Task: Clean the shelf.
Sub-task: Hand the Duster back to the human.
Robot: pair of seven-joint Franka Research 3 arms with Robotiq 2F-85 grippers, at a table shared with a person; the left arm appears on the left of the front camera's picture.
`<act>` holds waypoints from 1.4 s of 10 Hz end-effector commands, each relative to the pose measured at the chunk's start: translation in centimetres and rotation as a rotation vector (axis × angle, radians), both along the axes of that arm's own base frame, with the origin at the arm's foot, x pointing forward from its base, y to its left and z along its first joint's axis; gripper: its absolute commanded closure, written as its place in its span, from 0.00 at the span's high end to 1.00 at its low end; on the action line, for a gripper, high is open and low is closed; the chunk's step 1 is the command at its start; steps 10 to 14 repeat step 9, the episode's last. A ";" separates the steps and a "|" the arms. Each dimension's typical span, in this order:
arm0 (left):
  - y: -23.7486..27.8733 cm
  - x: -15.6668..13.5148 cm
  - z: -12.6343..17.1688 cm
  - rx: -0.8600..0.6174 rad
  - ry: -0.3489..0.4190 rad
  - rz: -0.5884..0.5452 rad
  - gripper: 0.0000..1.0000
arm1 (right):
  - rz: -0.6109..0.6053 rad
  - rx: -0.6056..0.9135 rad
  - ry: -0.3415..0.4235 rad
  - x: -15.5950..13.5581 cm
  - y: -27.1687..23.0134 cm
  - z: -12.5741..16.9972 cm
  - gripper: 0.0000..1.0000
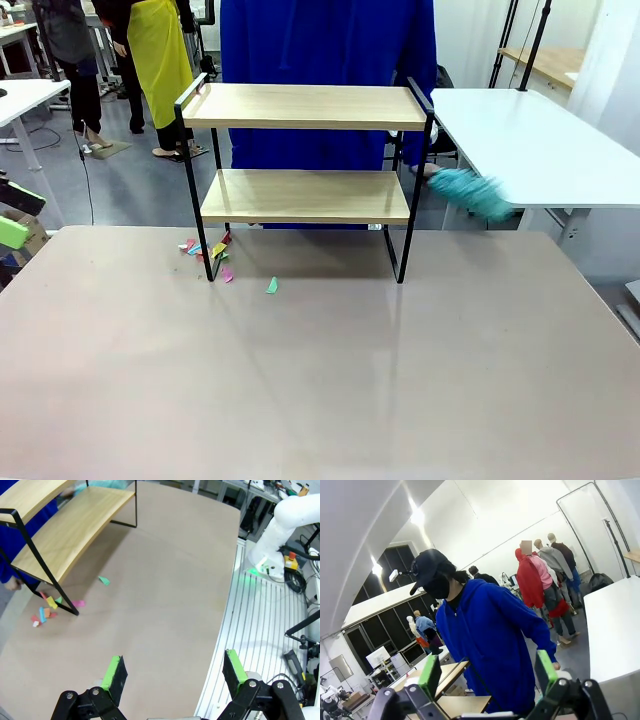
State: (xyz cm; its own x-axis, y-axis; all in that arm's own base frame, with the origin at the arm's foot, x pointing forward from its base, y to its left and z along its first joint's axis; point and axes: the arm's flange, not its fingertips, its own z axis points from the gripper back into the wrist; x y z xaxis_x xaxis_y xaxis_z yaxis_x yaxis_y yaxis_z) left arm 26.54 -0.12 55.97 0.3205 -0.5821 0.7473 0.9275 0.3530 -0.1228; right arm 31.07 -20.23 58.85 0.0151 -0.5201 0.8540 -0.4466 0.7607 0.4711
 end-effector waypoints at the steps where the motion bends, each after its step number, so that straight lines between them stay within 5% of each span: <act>1: -0.1 0.1 0.2 -0.018 -0.012 -0.018 1.00 | -0.001 -0.002 -0.010 -0.1 0.1 0.1 1.00; 14: -0.1 0.1 0.2 -0.018 -0.012 -0.018 1.00 | -0.001 -0.002 -0.010 -0.1 0.1 0.1 1.00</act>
